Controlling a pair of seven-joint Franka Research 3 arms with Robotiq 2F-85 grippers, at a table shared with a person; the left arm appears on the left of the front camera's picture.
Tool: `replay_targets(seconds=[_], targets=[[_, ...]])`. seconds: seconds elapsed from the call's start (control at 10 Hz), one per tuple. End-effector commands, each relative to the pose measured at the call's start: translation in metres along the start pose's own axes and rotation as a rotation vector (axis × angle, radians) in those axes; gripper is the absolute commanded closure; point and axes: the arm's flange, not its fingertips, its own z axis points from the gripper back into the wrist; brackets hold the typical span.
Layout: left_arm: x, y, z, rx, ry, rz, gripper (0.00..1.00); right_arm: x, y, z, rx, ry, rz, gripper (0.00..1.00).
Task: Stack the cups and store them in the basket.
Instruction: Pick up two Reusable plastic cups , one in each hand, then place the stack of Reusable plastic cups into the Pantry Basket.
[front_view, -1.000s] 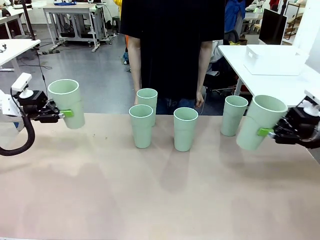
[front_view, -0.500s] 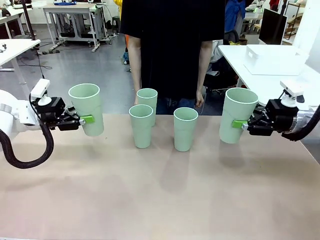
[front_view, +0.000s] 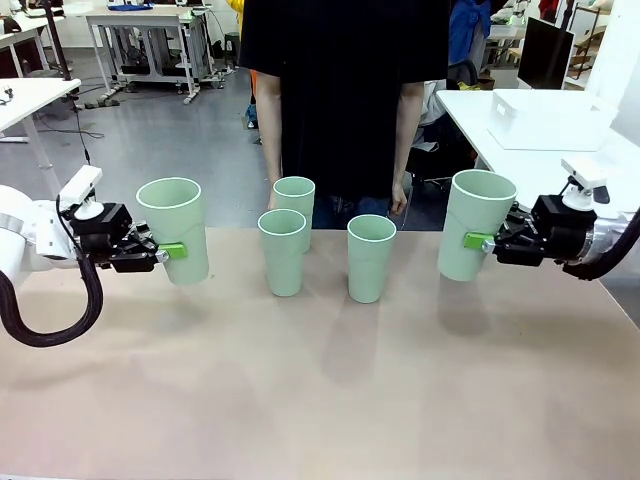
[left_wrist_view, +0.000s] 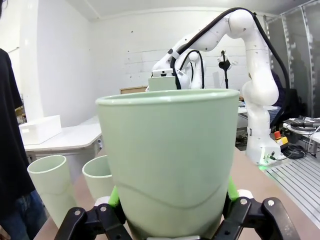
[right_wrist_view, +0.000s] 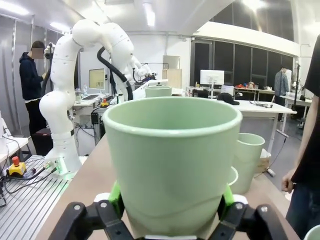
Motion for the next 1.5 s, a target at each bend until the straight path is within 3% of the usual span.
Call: replay_targets(seconds=[0.0,0.1,1.4], targets=[[0.0079,0.0017,-0.0004,-0.016,-0.045,-0.010,0.15,-0.0020,0.0024,0.0001,0.022,0.020,-0.003,0.14],[0.0000,0.0000,0.0000,0.000,0.000,0.000,0.15,-0.0020,0.0024,0.0001,0.022,0.020,-0.003,0.14],[0.0000,0.0000,0.0000,0.000,0.000,0.000,0.15,-0.0020,0.0024,0.0001,0.022,0.020,-0.003,0.14]])
